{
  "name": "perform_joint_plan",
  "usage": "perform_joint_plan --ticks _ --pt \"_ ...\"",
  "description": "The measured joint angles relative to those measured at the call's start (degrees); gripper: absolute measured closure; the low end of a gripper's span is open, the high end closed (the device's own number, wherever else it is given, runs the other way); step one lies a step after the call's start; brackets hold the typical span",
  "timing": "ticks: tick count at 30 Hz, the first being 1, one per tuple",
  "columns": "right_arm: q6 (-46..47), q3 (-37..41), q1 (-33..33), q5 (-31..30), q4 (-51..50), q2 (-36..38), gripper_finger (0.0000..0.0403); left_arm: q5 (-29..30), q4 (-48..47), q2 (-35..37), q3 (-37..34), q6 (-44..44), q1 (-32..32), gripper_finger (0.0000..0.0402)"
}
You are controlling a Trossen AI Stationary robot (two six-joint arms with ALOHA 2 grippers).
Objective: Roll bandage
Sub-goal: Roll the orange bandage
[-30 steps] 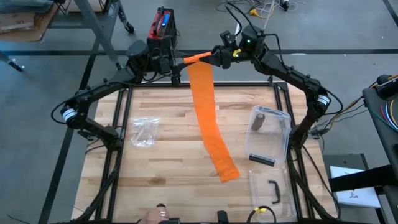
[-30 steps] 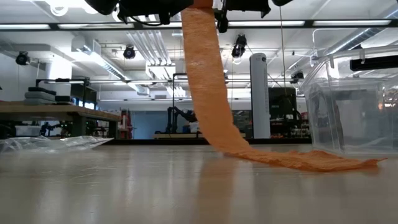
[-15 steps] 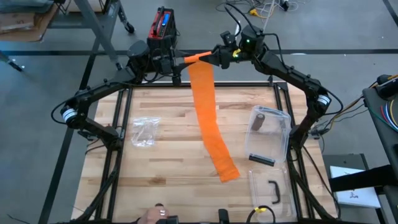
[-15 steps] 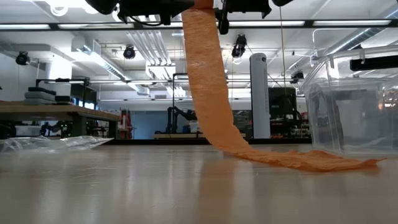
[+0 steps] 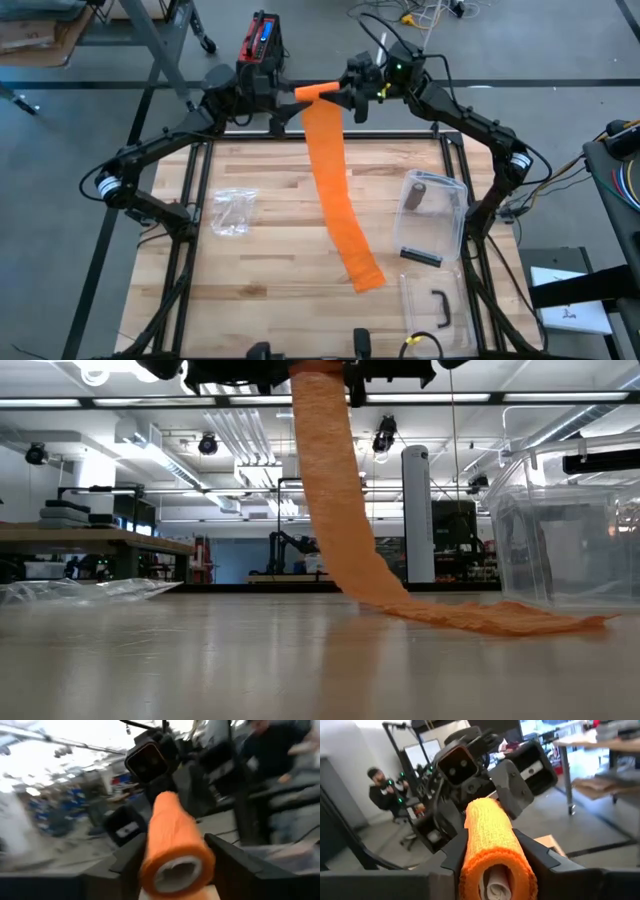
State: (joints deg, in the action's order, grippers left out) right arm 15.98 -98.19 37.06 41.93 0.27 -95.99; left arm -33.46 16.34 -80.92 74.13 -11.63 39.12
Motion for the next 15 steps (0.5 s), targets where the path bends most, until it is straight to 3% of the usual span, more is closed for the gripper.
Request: perform_joint_plan --ticks 5,15 --pt "-9.4 0.0 0.0 -0.3 0.0 0.0 0.0283 -0.7 0.7 0.1 0.0 13.3 0.4 0.0178" --pt "-17.9 0.0 -0.1 -0.4 0.0 0.0 0.0288 0.2 0.5 0.1 0.0 15.8 0.6 0.0176"
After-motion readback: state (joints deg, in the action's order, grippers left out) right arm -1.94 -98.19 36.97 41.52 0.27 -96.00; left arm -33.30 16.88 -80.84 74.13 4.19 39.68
